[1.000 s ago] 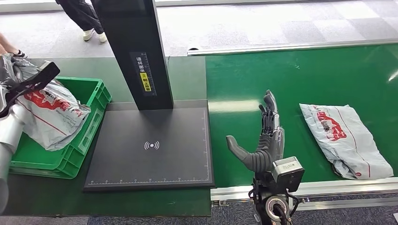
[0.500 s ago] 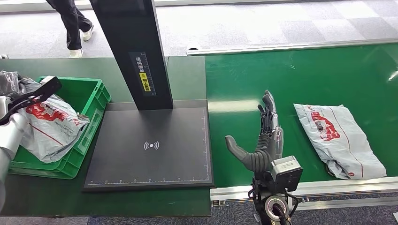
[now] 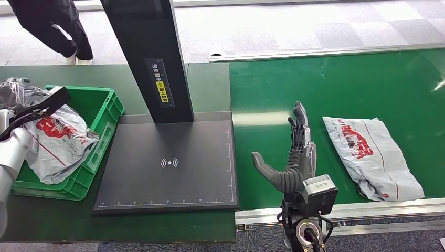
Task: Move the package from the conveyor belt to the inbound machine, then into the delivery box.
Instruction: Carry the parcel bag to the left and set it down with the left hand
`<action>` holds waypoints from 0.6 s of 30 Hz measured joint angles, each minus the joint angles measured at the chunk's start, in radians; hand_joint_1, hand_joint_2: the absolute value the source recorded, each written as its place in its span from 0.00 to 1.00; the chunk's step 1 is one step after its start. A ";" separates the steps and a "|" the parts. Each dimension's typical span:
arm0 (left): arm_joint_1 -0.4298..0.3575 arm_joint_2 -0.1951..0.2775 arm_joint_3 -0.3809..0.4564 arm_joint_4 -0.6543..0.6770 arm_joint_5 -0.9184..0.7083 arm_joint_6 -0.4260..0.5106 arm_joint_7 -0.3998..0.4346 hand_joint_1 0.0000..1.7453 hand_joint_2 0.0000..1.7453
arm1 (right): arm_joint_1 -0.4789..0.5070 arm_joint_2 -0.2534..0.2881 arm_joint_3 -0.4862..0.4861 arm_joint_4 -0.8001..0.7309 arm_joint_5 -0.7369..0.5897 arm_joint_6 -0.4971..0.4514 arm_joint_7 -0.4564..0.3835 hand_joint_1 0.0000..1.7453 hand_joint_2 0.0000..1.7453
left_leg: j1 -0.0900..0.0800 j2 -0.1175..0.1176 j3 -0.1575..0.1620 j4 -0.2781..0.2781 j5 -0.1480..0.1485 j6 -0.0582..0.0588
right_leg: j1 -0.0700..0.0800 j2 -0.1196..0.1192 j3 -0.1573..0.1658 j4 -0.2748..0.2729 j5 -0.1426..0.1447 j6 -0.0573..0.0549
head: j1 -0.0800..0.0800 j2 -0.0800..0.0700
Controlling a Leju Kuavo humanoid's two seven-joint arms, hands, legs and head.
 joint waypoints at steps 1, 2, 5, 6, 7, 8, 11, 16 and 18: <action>0.002 -0.003 0.007 -0.003 0.013 0.007 -0.022 0.00 1.00 | 0.000 0.000 0.000 0.001 0.000 0.000 0.000 0.00 1.00 | 0.000 0.000 0.000 0.000 0.000 0.000 | 0.000 0.000 0.000 0.000 0.000 0.000 | 0.000 0.000; 0.004 -0.007 0.014 -0.008 0.026 0.017 -0.044 0.00 1.00 | 0.000 0.000 0.001 0.002 0.000 -0.001 0.000 0.00 1.00 | 0.000 0.000 0.000 0.000 0.000 0.000 | 0.000 0.000 0.000 0.000 0.000 0.000 | 0.000 0.000; 0.012 -0.016 0.028 -0.027 0.060 0.050 -0.099 0.00 1.00 | 0.000 0.000 0.003 0.005 0.000 -0.004 0.000 0.00 1.00 | 0.000 0.000 0.000 0.000 0.000 0.000 | 0.000 0.000 0.000 0.000 0.000 0.000 | 0.000 0.000; 0.015 -0.020 0.031 -0.035 0.069 0.061 -0.112 0.00 1.00 | 0.000 0.000 0.004 0.006 0.000 -0.006 0.000 0.00 1.00 | 0.000 0.000 0.000 0.000 0.000 0.000 | 0.000 0.000 0.000 0.000 0.000 0.000 | 0.000 0.000; 0.018 -0.023 0.035 -0.042 0.076 0.071 -0.122 0.00 1.00 | 0.000 0.000 0.004 0.007 0.000 -0.008 0.000 0.00 1.00 | 0.000 0.000 0.000 0.000 0.000 0.000 | 0.000 0.000 0.000 0.000 0.000 0.000 | 0.000 0.000; 0.021 -0.026 0.037 -0.050 0.081 0.080 -0.129 0.00 1.00 | 0.000 0.000 0.004 0.008 0.000 -0.009 0.000 0.00 1.00 | 0.000 0.000 0.000 0.000 0.000 0.000 | 0.000 0.000 0.000 0.000 0.000 0.000 | 0.000 0.000; 0.023 -0.034 0.040 -0.071 0.084 0.093 -0.138 0.00 1.00 | 0.000 0.000 0.004 0.012 0.000 -0.013 0.000 0.00 1.00 | 0.000 0.000 0.000 0.000 0.000 0.000 | 0.000 0.000 0.000 0.000 0.000 0.000 | 0.000 0.000; 0.023 -0.042 0.040 -0.091 0.095 0.098 -0.143 0.00 1.00 | 0.000 0.000 0.004 0.015 0.005 -0.013 0.000 0.00 1.00 | 0.000 0.000 0.000 0.000 0.000 0.000 | 0.000 0.000 0.000 0.000 0.000 0.000 | 0.000 0.000; 0.024 -0.046 0.041 -0.099 0.123 0.109 -0.164 0.00 1.00 | 0.000 0.000 0.004 0.016 0.009 -0.012 0.000 0.00 1.00 | 0.000 0.000 0.000 0.000 0.000 0.000 | 0.000 0.000 0.000 0.000 0.000 0.000 | 0.000 0.000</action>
